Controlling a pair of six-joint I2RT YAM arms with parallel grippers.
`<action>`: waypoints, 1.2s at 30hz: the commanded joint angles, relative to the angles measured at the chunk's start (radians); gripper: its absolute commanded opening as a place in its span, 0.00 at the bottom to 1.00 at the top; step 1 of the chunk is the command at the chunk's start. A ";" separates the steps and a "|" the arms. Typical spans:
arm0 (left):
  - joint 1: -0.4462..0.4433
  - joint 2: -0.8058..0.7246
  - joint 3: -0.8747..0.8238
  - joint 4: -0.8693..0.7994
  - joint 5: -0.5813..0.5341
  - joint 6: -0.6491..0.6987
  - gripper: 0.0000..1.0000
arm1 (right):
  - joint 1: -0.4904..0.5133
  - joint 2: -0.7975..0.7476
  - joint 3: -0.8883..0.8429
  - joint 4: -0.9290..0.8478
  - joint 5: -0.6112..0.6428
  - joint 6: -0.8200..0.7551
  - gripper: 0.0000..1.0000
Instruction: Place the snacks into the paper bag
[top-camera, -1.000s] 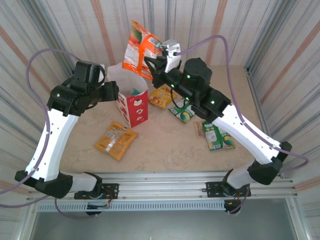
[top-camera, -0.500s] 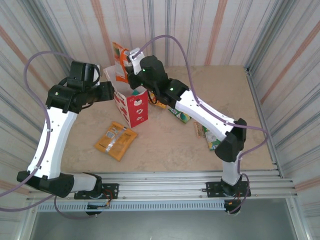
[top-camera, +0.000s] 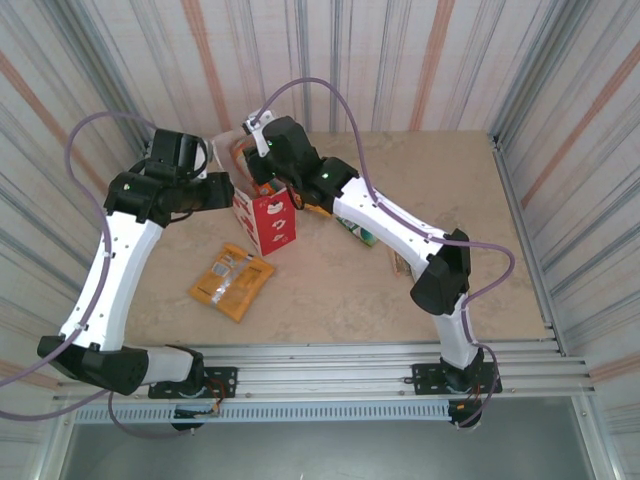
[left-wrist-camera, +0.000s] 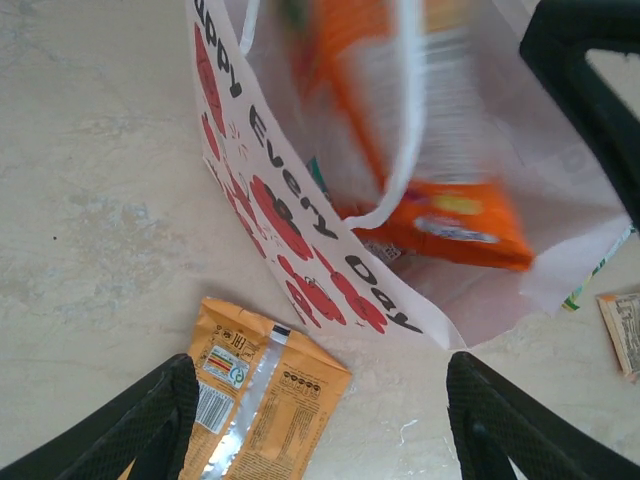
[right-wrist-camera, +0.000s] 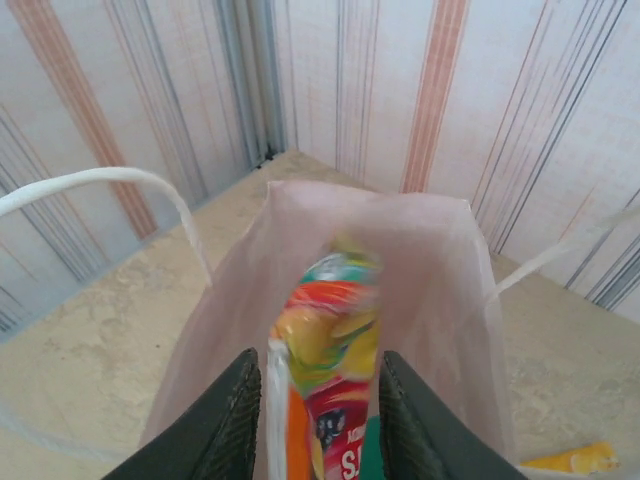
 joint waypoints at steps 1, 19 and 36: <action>0.007 -0.035 -0.022 0.019 0.021 0.010 0.69 | 0.003 -0.016 0.043 -0.015 -0.019 0.019 0.39; 0.023 -0.208 -0.321 0.027 0.023 -0.059 0.71 | 0.030 -0.498 -0.483 0.071 0.012 0.166 0.48; 0.180 -0.233 -0.750 0.323 0.215 -0.166 0.74 | 0.089 -0.816 -1.188 0.288 0.000 0.694 0.49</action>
